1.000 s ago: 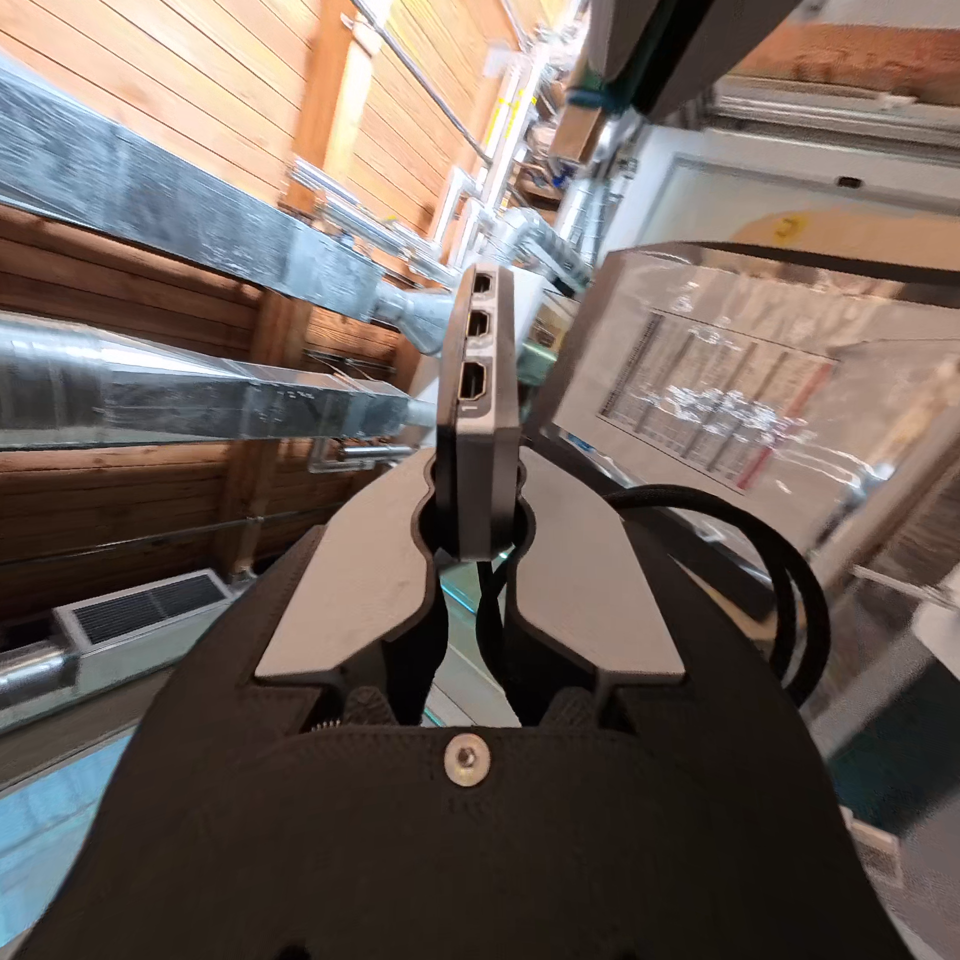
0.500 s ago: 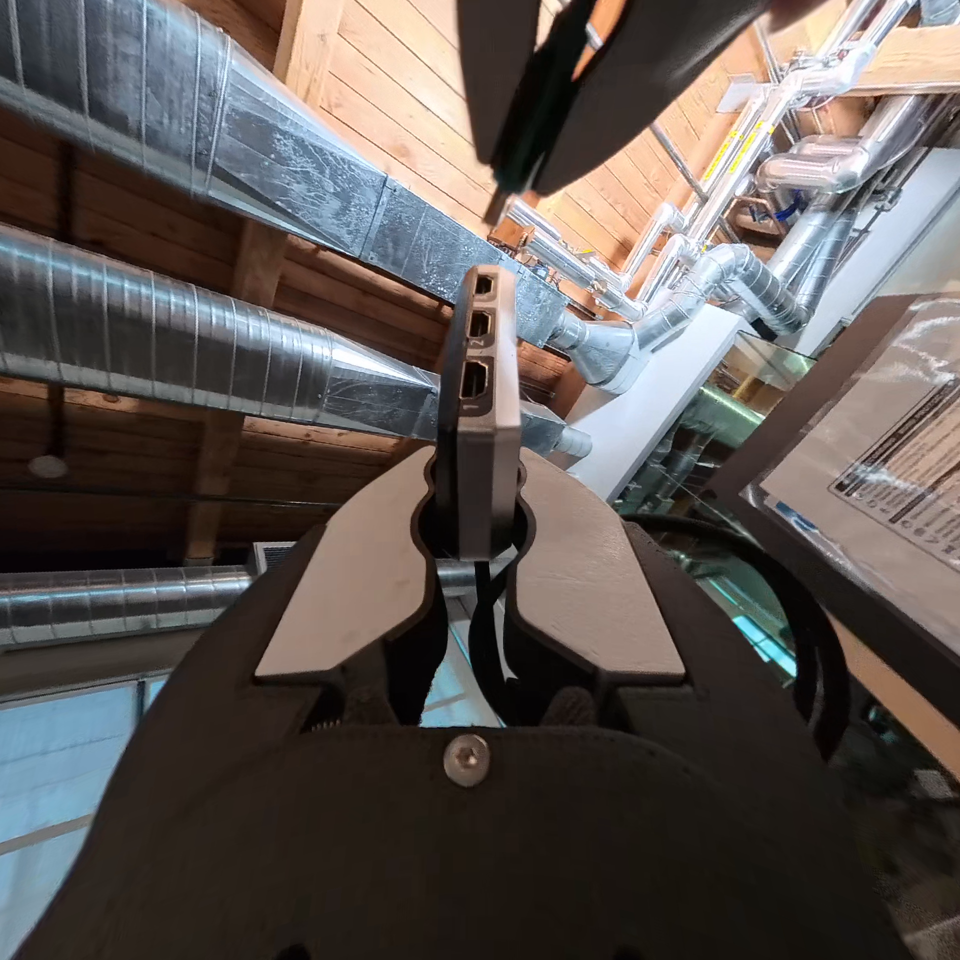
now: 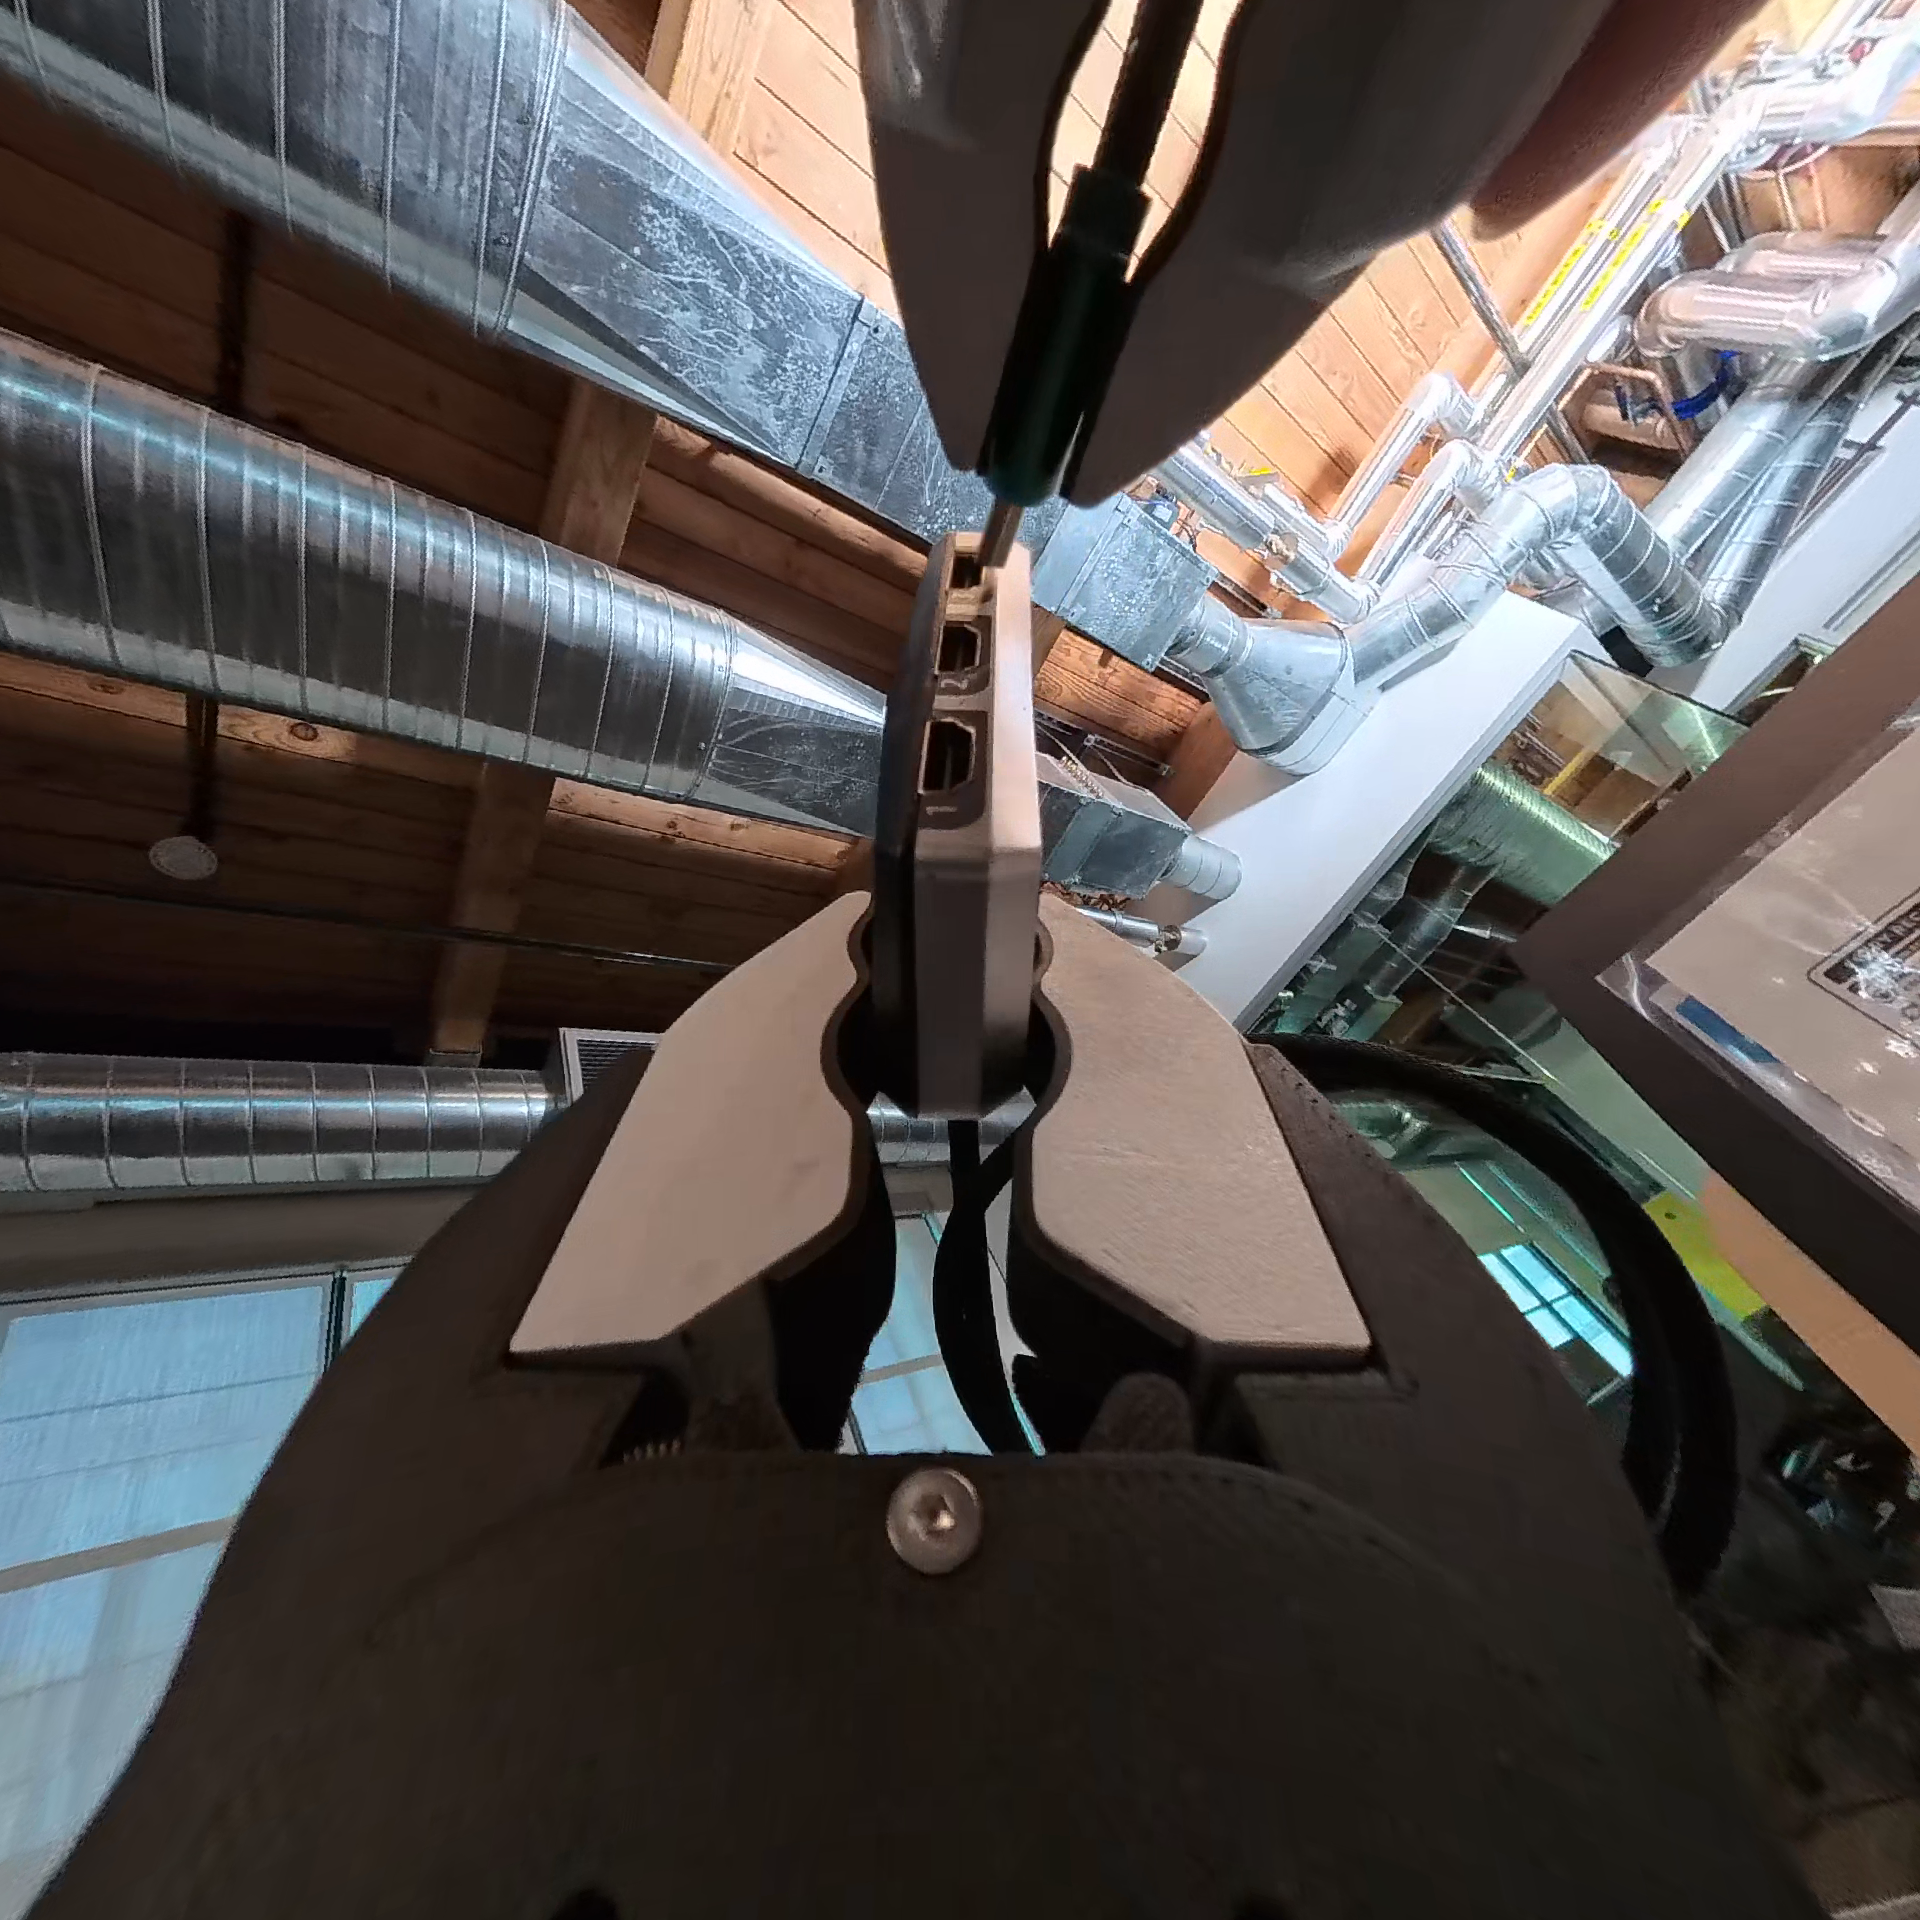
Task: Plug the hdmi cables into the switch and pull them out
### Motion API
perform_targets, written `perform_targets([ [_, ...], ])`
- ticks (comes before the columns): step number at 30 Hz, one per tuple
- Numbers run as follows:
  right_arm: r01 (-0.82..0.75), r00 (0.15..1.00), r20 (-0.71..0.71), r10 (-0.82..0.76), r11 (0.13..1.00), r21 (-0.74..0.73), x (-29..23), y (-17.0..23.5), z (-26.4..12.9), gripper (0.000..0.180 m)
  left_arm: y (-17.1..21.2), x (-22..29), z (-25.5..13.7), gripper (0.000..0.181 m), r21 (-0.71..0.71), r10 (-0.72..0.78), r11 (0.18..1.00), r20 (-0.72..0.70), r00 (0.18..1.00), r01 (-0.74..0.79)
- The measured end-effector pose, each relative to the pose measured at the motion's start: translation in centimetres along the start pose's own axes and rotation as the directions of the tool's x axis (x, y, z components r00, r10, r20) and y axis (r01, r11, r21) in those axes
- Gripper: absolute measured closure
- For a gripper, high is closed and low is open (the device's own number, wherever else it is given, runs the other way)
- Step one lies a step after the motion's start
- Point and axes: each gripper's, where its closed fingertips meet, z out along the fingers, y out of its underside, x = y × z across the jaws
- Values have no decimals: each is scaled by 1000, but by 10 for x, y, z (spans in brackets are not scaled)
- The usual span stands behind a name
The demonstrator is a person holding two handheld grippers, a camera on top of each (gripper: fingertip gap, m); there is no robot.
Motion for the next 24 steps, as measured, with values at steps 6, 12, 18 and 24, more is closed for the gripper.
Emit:
perform_targets([
  [6,46,999,-17,-46,999,-4,2,-2,1,169,4,-4,2,160,-6,1,1000,0,1000,-1],
  [12,131,991,-37,-131,991,-13,1,-5,2,169,1,2,1,160,1,14,1000,-11,1000,-14],
  [18,128,990,-55,-129,991,-21,7,-6,-2,169,-3,10,-1,160,-1,28,1000,-22,999,-28],
  [24,86,994,-71,-86,996,-3,12,-9,-6,169,-11,12,-3,160,10,63,998,-27,998,-62],
])
